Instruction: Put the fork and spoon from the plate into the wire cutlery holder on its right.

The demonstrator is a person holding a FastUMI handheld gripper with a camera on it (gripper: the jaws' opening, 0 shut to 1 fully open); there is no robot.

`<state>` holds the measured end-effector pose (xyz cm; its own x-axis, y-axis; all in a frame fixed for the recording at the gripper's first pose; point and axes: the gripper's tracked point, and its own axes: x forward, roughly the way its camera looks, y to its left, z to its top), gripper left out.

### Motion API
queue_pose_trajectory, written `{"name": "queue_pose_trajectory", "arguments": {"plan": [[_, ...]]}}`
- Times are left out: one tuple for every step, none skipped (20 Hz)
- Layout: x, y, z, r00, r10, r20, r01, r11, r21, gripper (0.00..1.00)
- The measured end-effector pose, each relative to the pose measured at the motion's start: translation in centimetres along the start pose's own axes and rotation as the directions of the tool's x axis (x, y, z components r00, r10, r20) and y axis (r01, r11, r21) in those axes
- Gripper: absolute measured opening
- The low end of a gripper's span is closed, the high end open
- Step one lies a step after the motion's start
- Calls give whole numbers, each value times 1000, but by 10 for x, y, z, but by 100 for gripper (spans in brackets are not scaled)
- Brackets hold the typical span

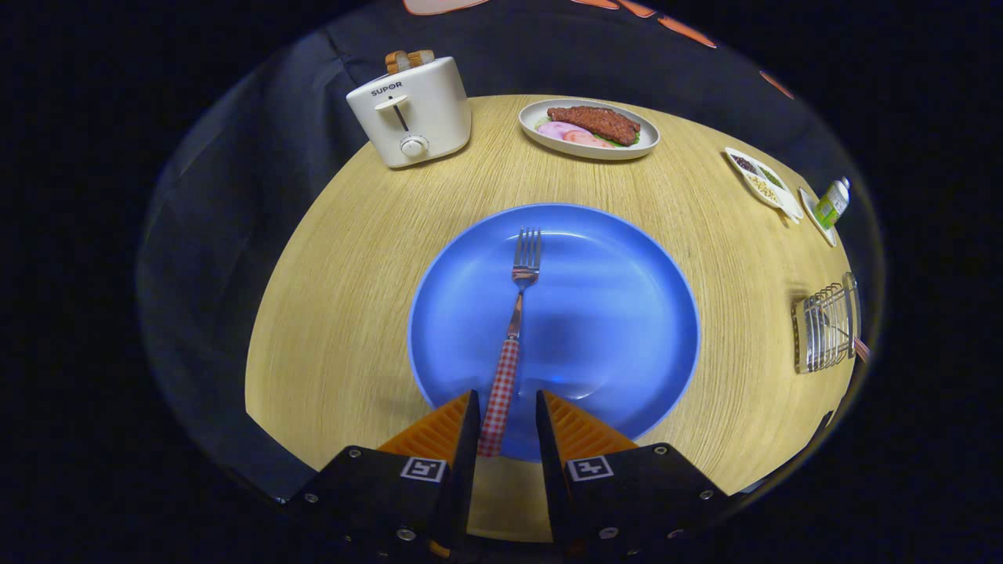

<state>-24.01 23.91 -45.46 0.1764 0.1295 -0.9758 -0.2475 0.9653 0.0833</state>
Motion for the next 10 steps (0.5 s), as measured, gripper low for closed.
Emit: {"name": "queue_pose_trajectory", "arguments": {"plan": [[1, -4, 2, 1000, -5, 11, 5, 1000, 0, 39], [3, -6, 4, 1000, -6, 21, 6, 1000, 2, 30], [6, -10, 5, 1000, -16, 26, 16, 1000, 4, 26], [7, -13, 2, 1000, -14, 17, 14, 1000, 3, 17], [6, -12, 3, 1000, 3, 18, -3, 1000, 11, 13], [5, -7, 4, 1000, 16, 19, -17, 1000, 14, 11], [3, -8, 6, 999, 24, 25, -24, 1000, 12, 10], [2, -9, 7, 999, 34, 31, -34, 999, 8, 9], [0, -10, 8, 999, 41, 30, -41, 999, 3, 9], [-2, -12, 8, 999, 44, 31, -44, 999, 1, 9]]}}
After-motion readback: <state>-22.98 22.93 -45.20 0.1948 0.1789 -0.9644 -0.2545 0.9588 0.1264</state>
